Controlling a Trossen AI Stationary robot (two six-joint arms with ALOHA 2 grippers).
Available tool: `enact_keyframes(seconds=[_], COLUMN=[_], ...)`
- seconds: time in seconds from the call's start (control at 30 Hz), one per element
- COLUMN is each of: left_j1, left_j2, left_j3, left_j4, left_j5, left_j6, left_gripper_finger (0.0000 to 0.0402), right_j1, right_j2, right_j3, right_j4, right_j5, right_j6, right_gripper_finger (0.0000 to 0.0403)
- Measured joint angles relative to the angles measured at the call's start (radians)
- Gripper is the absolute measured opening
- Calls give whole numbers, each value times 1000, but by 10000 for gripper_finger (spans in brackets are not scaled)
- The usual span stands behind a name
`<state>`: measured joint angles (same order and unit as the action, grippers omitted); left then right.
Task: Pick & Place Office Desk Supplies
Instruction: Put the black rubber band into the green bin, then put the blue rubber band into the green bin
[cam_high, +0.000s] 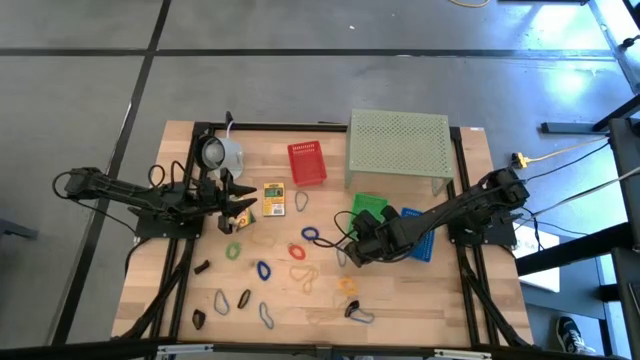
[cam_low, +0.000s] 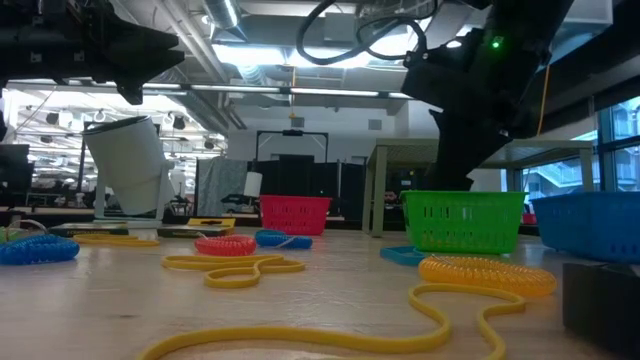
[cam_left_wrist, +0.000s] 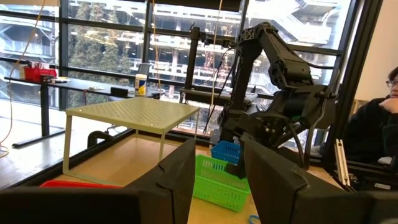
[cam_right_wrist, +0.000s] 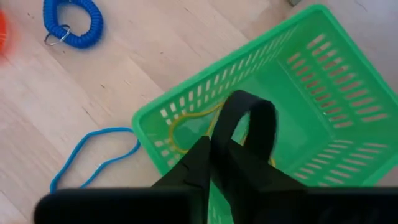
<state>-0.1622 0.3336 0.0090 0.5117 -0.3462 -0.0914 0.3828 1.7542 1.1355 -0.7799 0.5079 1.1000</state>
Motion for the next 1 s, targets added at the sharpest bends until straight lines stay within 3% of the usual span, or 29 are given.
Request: enact_keyframes(seconds=[0.73,1.0], left_j1=[0,0], left_j2=[0,0], left_j3=[0,0], left_j4=[0,0], left_j5=[0,0], left_j6=[0,0], left_gripper_finger=[132,132], right_j1=[0,2], right_j2=[0,-2], right_j3=[0,68], right_j4=[-61,-61], right_j5=[26,-80], right_j6=[0,-72], right_gripper_finger=[154,155])
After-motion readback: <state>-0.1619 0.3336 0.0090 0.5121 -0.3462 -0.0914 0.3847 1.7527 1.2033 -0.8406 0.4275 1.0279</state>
